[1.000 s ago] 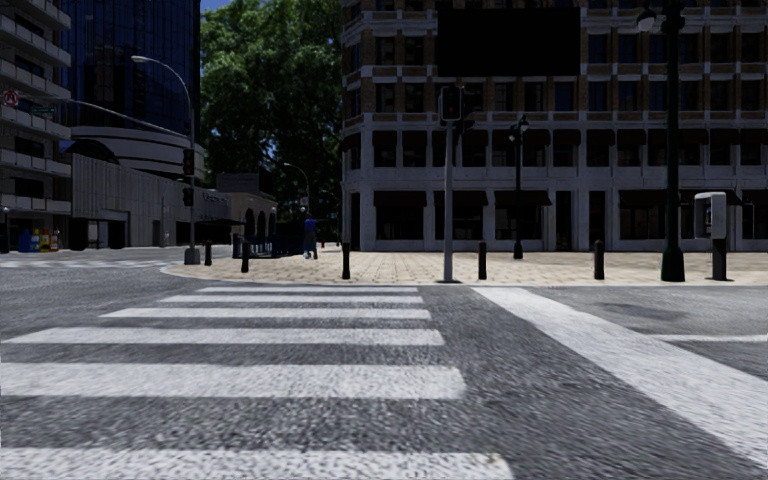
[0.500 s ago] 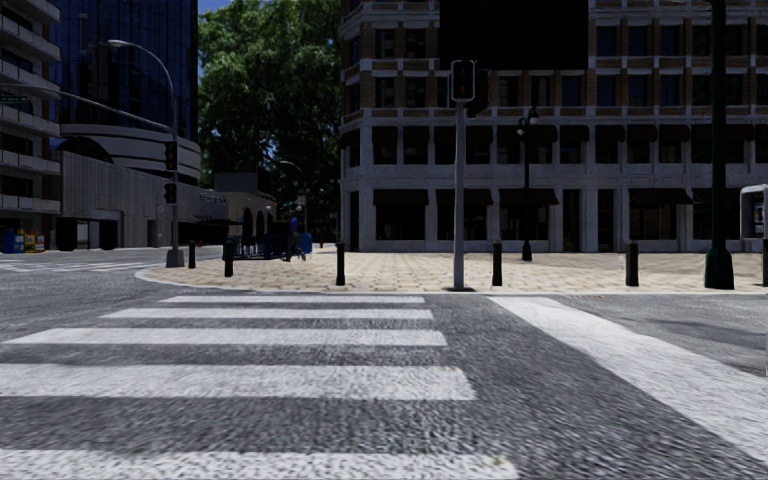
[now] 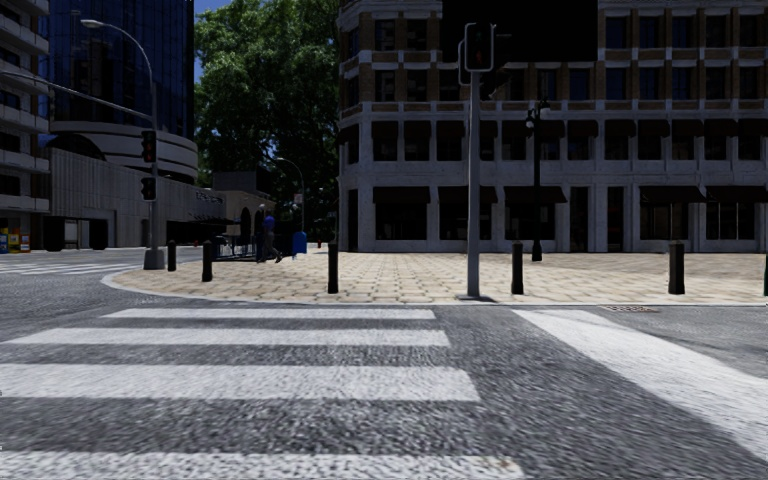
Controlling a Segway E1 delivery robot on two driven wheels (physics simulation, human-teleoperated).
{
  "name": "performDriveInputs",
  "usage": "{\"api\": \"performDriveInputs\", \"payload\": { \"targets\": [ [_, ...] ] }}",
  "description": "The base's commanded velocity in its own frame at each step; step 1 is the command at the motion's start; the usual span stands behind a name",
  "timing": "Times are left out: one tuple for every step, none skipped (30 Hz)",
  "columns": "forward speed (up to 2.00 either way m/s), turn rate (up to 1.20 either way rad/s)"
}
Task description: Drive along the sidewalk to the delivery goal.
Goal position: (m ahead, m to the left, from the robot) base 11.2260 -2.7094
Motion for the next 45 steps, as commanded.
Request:
{"api": "performDriveInputs", "payload": {
  "targets": [
    [2.00, 0.00],
    [2.00, 0.00],
    [2.00, 0.00],
    [2.00, 0.00],
    [2.00, 0.00],
    [2.00, 0.00],
    [2.00, 0.00],
    [2.00, 0.00],
    [2.00, 0.00],
    [2.00, 0.00],
    [2.00, 0.00],
    [2.00, 0.00],
    [2.00, 0.00],
    [2.00, 0.00],
    [2.00, 0.00],
    [2.00, 0.00],
    [2.00, 0.00],
    [2.00, 0.00],
    [2.00, 0.00],
    [2.00, 0.00],
    [2.00, 0.00],
    [2.00, 0.00],
    [2.00, 0.00],
    [2.00, 0.00],
    [2.00, 0.00],
    [2.00, 0.00],
    [2.00, 0.00],
    [2.00, 0.00],
    [2.00, 0.00],
    [2.00, 0.00],
    [2.00, 0.00],
    [2.00, 0.00],
    [2.00, 0.00],
    [2.00, 0.00],
    [2.00, 0.00],
    [2.00, 0.00],
    [2.00, 0.00],
    [2.00, 0.00],
    [2.00, 0.00],
    [2.00, 0.00],
    [2.00, 0.00],
    [2.00, 0.00],
    [2.00, 0.00],
    [2.00, 0.00],
    [2.00, 0.00]
  ]
}}
